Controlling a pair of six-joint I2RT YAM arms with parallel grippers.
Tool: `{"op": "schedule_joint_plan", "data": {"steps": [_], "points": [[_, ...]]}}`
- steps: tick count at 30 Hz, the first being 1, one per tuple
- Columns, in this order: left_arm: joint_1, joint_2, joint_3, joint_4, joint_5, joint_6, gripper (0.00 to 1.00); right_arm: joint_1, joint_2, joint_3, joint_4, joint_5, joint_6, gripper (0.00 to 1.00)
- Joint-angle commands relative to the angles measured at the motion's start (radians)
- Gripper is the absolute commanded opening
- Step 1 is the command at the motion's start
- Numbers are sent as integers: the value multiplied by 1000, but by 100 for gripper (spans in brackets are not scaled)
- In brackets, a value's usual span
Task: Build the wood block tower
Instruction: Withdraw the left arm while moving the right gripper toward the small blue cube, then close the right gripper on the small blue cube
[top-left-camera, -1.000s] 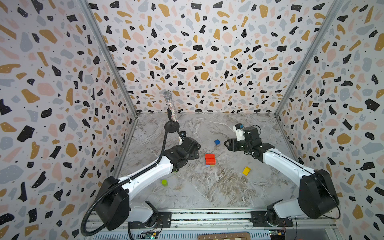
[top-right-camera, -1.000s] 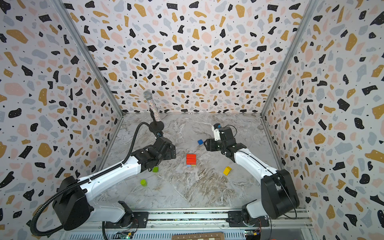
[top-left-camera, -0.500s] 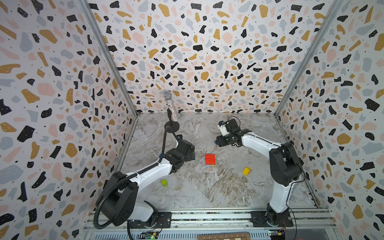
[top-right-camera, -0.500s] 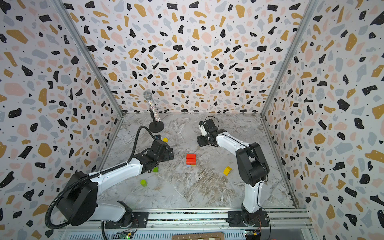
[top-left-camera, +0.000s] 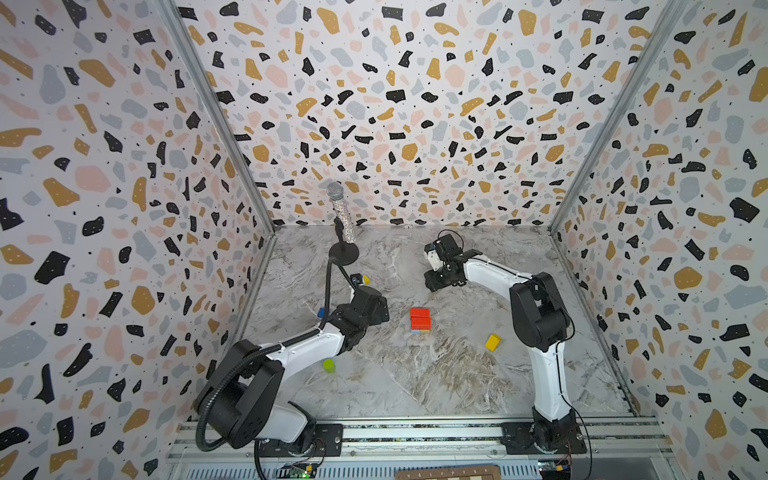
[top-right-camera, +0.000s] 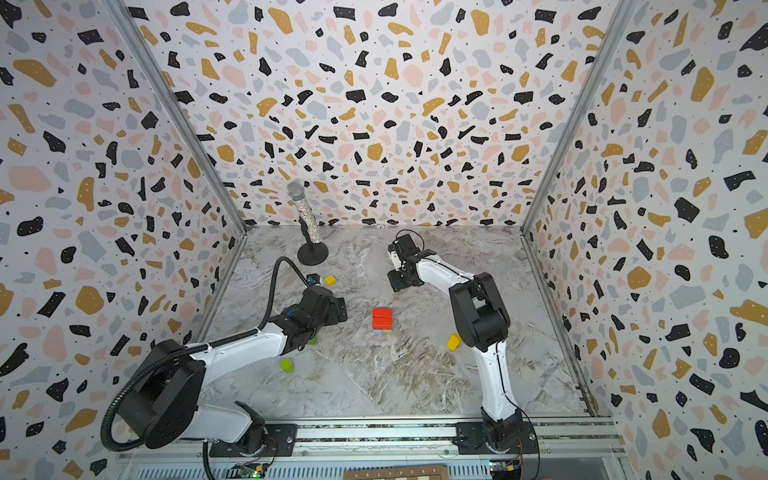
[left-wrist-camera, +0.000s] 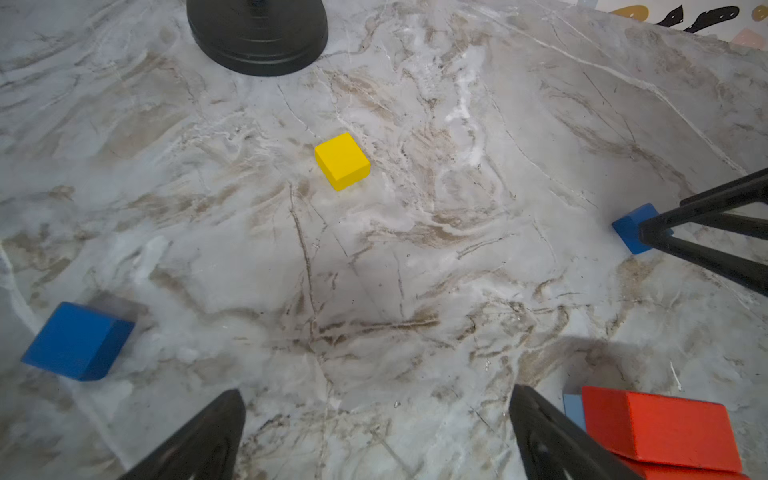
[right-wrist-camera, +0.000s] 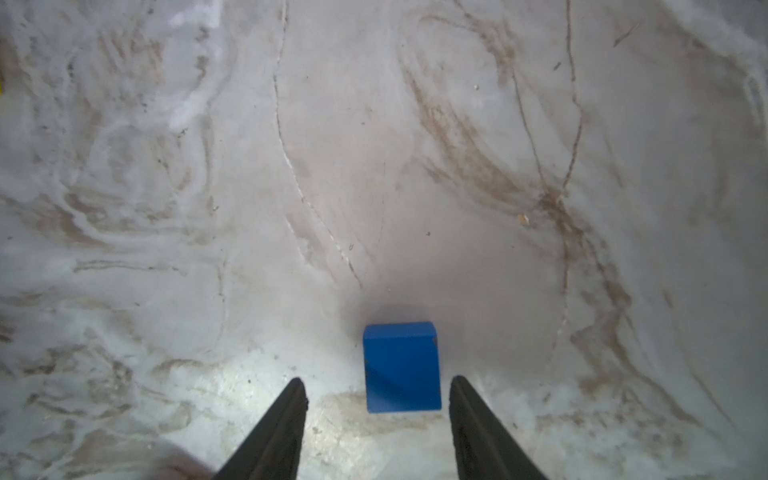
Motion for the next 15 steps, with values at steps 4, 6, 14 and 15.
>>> {"op": "schedule_joint_plan", "data": {"steps": [4, 6, 14, 15], "points": [[8, 13, -13, 45, 3, -7, 100, -10, 22, 58, -57, 16, -15, 56], [8, 5, -14, 46, -2, -9, 100, -10, 31, 61, -57, 16, -17, 55], [12, -18, -25, 44, -21, -15, 100, -17, 64, 89, -64, -2, -17, 50], [12, -24, -28, 45, -24, -17, 100, -17, 67, 89, -62, -3, -17, 50]]}}
